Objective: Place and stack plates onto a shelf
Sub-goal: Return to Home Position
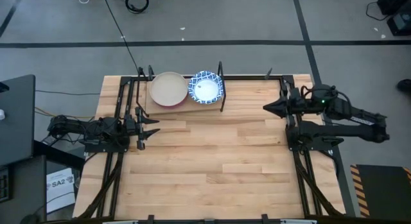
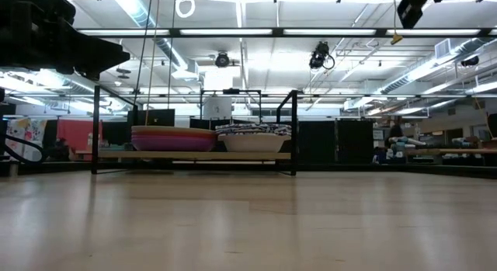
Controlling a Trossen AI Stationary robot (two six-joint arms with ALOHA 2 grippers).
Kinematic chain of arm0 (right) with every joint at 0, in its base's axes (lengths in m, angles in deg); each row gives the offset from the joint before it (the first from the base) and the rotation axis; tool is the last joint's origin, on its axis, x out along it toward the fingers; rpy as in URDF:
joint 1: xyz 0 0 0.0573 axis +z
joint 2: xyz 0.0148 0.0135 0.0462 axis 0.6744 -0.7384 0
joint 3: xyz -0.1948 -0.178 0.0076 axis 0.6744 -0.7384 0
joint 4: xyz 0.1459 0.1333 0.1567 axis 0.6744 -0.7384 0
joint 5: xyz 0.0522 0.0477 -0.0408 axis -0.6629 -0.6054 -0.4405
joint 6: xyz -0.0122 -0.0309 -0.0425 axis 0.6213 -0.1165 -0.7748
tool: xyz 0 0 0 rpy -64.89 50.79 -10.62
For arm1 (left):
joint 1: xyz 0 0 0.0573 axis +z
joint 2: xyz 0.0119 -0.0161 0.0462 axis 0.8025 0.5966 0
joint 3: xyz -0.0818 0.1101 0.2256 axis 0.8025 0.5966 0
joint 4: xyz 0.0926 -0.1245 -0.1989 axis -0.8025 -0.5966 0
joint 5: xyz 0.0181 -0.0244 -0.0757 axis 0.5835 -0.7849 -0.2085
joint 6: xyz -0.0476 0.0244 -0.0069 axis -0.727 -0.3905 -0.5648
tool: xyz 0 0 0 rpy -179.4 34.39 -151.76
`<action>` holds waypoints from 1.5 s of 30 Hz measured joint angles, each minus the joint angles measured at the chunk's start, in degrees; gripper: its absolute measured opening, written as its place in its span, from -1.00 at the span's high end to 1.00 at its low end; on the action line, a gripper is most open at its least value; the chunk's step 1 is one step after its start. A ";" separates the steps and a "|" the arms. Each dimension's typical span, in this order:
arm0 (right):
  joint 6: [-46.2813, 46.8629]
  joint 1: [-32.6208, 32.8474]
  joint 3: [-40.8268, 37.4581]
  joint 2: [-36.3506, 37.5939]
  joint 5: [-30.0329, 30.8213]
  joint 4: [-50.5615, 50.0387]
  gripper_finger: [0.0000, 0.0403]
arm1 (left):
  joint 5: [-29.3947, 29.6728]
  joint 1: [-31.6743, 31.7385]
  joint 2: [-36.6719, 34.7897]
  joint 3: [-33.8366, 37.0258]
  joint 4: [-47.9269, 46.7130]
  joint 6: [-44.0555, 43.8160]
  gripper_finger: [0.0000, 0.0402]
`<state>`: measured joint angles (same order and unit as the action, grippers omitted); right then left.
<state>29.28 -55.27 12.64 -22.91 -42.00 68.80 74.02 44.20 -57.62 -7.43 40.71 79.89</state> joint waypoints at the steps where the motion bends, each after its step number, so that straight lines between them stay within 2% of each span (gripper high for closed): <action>1: 0.44 0.00 -1.03 0.91 0.00 0.75 0.93 | 0.00 -0.02 0.02 0.00 0.00 0.00 0.17; 10: 2.08 0.00 -6.87 8.69 0.00 1.26 0.93 | 0.00 0.00 0.02 -0.02 0.00 0.00 0.17; 29: 2.28 0.00 -13.98 24.33 0.00 1.13 0.93 | 0.00 -0.02 0.02 -0.02 0.00 0.00 0.17; 45: 2.19 0.00 -14.31 24.38 0.00 0.80 0.93 | 0.02 0.00 0.02 0.00 0.00 -0.02 0.17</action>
<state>31.47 -55.27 -1.66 1.48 -42.00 69.59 74.03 44.20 -57.60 -7.44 40.71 79.87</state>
